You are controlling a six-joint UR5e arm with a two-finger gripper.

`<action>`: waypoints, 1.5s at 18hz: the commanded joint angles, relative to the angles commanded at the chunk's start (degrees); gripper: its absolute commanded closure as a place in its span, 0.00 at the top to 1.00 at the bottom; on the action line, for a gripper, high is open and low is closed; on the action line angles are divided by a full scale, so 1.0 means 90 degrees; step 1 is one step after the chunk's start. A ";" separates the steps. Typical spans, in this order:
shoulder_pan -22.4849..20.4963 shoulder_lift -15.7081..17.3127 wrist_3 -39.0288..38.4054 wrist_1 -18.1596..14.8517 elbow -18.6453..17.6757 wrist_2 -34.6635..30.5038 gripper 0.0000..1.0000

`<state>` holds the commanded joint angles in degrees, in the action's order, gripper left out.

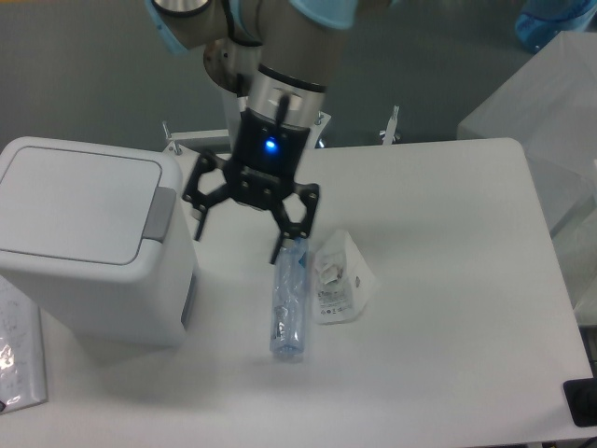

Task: Open the trash can
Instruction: 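Move the open gripper over to the lid of the white trash bin, then push the gripper against the bin lid to flip it open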

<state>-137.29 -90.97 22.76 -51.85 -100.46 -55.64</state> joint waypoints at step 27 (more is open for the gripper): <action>0.0049 -0.0117 0.0029 0.0048 -0.0205 -0.0088 1.00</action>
<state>-136.85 -92.02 23.03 -51.42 -102.30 -56.43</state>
